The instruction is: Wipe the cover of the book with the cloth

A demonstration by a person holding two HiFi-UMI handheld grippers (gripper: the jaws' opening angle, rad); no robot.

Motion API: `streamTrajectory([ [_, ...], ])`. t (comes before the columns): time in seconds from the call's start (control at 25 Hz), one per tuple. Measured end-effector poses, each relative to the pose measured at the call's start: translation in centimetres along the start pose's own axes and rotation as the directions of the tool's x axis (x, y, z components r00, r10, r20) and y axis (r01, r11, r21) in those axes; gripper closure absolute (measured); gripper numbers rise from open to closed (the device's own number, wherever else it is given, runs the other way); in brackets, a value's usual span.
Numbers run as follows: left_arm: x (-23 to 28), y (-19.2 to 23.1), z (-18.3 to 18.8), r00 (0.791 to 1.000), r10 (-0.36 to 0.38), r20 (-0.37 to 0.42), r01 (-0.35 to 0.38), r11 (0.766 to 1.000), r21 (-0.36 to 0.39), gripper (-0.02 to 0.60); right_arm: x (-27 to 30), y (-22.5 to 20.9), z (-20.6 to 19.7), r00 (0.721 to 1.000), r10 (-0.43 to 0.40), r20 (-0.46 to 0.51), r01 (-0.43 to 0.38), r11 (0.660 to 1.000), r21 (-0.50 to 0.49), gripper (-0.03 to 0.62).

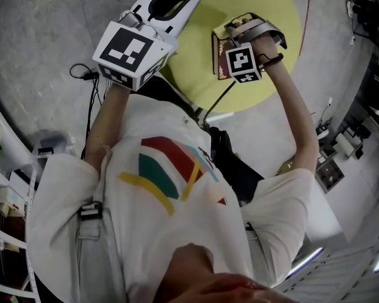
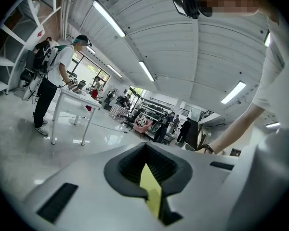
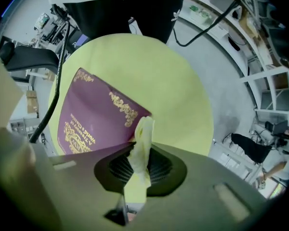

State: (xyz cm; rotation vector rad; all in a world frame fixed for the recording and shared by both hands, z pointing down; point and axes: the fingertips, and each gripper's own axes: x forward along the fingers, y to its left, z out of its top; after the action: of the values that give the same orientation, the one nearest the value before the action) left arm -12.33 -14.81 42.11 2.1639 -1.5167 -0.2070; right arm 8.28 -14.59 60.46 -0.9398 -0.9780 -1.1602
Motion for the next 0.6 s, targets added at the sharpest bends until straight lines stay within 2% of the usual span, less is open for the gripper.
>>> streamTrajectory([
  [0.24, 1.1, -0.5, -1.1, 1.000, -0.003, -0.026, 0.003, 1.000, -0.006, 0.566, 1.0, 3.2, -4.4, 0.996, 0.031, -0.080, -0.034, 0.998, -0.044, 0.566],
  [0.6, 3.8, -3.5, -2.2, 0.997, -0.044, -0.060, 0.045, 0.999, 0.014, 0.566, 3.6, 8.9, -10.4, 0.981, 0.100, -0.167, -0.103, 0.995, -0.008, 0.566],
])
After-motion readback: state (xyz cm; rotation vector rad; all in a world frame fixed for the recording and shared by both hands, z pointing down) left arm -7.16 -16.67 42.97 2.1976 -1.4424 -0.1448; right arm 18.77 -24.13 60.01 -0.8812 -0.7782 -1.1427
